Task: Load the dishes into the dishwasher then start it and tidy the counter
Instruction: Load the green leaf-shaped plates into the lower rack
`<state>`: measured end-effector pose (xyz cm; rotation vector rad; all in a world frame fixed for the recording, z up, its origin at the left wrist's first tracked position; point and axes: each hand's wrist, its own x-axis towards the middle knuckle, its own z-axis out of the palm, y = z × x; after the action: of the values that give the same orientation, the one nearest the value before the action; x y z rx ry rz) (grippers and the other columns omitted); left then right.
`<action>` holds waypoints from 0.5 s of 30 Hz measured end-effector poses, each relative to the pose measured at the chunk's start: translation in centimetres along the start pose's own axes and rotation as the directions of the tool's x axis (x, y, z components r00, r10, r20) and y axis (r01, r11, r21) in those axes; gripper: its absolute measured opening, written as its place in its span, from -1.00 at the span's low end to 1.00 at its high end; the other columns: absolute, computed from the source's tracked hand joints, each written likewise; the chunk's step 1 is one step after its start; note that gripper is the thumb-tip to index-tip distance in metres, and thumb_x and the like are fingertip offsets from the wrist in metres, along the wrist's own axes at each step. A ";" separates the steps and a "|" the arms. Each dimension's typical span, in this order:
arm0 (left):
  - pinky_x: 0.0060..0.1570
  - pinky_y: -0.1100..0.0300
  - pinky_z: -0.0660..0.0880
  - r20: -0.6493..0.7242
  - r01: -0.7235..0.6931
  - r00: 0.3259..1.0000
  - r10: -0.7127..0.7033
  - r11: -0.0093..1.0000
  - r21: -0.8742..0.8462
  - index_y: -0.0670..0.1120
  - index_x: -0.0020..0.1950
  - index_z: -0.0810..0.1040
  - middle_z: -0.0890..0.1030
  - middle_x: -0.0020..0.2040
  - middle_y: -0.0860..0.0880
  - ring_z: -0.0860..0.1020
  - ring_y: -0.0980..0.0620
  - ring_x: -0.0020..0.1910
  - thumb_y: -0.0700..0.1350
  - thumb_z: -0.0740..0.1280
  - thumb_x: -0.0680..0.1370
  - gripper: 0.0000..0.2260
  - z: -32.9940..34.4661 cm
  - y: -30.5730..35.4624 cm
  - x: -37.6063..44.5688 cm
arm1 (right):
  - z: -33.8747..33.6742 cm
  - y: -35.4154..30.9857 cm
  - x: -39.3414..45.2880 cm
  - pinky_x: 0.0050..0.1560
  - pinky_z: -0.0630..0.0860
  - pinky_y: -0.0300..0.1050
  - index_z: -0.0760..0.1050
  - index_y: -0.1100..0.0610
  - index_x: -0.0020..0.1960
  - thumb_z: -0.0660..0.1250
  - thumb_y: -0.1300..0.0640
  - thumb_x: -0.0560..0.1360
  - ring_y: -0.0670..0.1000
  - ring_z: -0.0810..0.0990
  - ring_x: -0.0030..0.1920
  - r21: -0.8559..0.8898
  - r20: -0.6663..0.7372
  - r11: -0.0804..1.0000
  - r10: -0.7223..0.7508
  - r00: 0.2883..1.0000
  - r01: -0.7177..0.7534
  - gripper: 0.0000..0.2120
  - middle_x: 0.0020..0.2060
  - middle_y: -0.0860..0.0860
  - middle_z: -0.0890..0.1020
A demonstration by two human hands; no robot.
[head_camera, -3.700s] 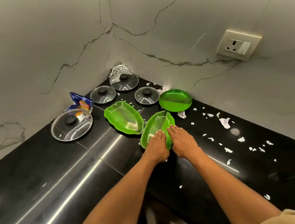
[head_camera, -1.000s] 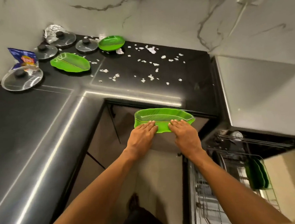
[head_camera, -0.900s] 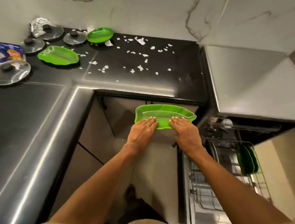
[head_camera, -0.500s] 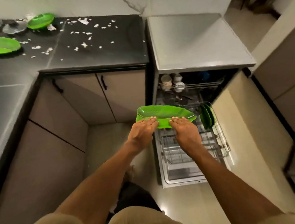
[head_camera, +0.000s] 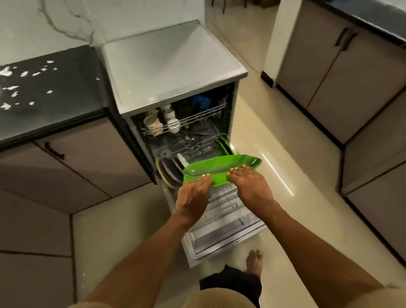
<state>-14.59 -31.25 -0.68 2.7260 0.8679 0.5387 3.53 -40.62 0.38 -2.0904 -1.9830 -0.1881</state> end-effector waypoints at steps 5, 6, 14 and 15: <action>-0.14 0.03 0.66 0.040 0.098 0.995 -0.095 0.992 -0.084 -0.13 0.10 0.70 0.71 0.07 -0.10 0.70 -0.08 0.01 -0.45 0.44 0.16 -0.46 5.7 5.2 5.4 | -1.6 9.4 0.1 0.27 0.50 0.02 0.69 0.17 0.06 0.34 0.31 0.39 0.15 0.68 0.10 -0.005 0.204 1.000 -0.027 0.979 0.029 -0.72 0.04 0.13 0.72; -0.13 0.04 0.66 0.042 0.124 0.992 -0.121 0.987 -0.103 -0.12 0.10 0.70 0.71 0.08 -0.10 0.70 -0.07 0.02 -0.46 0.45 0.15 -0.44 6.6 6.4 6.6 | -2.3 11.3 0.4 0.32 0.44 0.01 0.67 0.18 0.11 0.31 0.31 0.44 0.17 0.65 0.15 -0.017 0.236 0.999 -0.044 0.971 0.049 -0.71 0.08 0.14 0.71; -0.14 0.01 0.67 0.061 0.235 0.972 -0.229 0.964 -0.124 -0.15 0.17 0.67 0.69 0.11 -0.11 0.69 -0.07 0.03 -0.50 0.44 0.17 -0.41 11.3 13.1 15.0 | -4.0 23.6 3.7 0.18 0.55 0.07 0.69 0.21 -0.04 0.31 0.41 0.39 0.19 0.68 -0.02 0.057 0.251 0.992 -0.126 0.960 0.116 -0.75 -0.08 0.12 0.73; -0.15 0.00 0.67 0.058 0.247 0.969 -0.241 0.963 -0.113 -0.15 0.18 0.66 0.69 0.12 -0.11 0.69 -0.07 0.03 -0.50 0.45 0.19 -0.42 11.6 13.5 15.7 | -3.8 24.7 4.0 0.08 0.59 0.05 0.68 0.21 -0.11 0.35 0.45 0.35 0.19 0.68 -0.11 0.085 0.227 0.988 -0.142 0.963 0.126 -0.76 -0.16 0.11 0.72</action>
<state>8.95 -33.88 -2.57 2.4671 1.1034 0.4627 28.65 -38.79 2.80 -2.0152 -2.2322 0.1063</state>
